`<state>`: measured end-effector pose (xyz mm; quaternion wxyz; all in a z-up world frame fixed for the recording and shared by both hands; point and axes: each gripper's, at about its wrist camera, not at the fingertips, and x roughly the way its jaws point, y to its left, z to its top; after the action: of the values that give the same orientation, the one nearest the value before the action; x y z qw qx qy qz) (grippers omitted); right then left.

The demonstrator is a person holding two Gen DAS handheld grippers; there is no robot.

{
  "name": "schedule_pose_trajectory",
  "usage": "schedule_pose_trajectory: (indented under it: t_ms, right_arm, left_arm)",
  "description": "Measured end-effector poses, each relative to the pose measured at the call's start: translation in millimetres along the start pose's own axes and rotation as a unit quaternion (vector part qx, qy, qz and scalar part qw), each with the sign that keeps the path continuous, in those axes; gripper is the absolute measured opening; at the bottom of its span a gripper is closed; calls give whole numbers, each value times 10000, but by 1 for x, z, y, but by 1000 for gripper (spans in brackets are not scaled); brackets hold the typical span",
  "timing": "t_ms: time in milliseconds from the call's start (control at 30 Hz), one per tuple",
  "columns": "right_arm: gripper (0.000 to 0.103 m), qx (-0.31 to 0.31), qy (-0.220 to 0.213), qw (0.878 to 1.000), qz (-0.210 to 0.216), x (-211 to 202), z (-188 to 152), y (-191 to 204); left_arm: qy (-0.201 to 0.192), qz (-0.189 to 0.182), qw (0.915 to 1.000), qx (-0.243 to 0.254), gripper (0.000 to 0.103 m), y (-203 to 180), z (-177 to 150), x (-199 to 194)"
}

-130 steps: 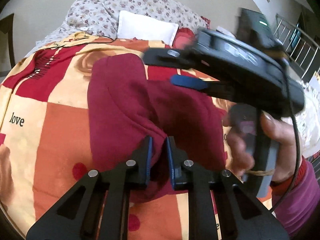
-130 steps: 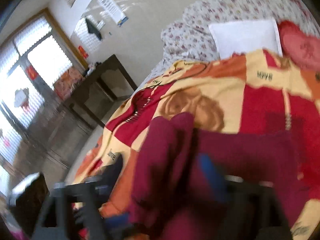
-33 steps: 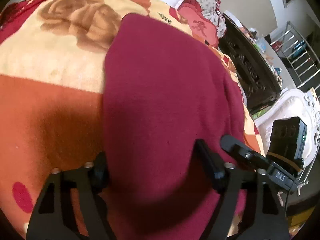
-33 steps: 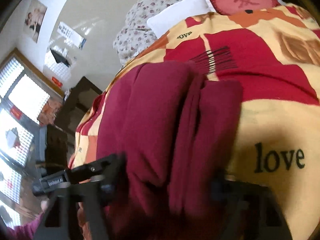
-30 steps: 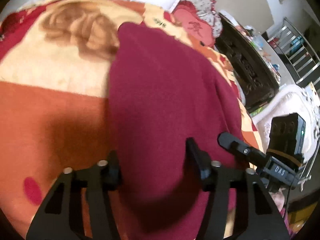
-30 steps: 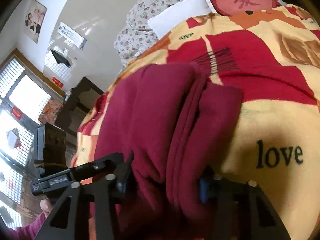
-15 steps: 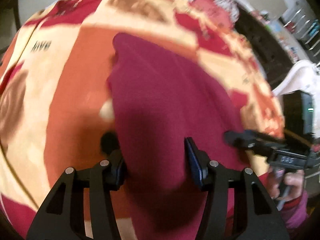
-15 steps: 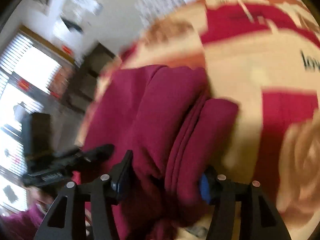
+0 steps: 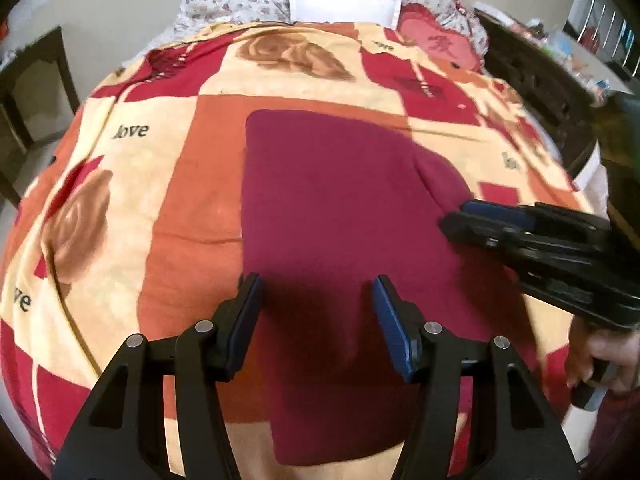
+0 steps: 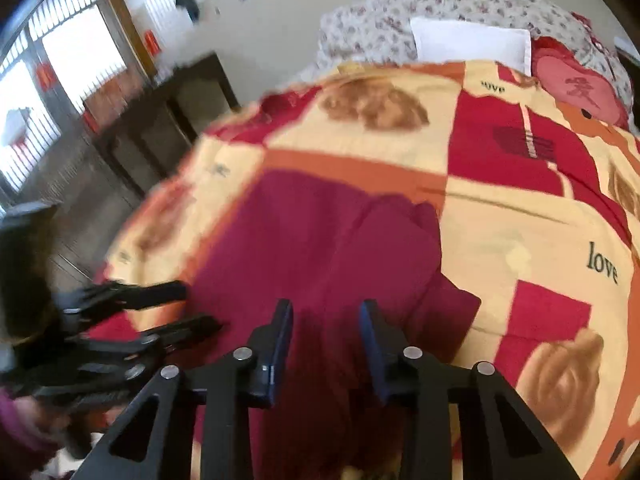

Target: Fold small clothes

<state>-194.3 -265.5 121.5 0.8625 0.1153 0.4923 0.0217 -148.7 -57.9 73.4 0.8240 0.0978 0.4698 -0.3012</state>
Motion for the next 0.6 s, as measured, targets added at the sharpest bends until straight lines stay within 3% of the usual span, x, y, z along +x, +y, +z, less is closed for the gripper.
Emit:
schedule_pose_trajectory:
  t_ms: [133,433,600]
  right_arm:
    - [29,582,-39,9974,434,7,-15,-36]
    - [29,246,-348,9975,567,-49,-29,0]
    - [29,46,-216,9990,400,-54,-57,17]
  left_arm:
    - [-81,266,9994,188,59,-6,-4,7]
    - [-114,328,9994,40,64,-4,-8,10]
    - [-159,323,9993,-65,64,-4,-11,7]
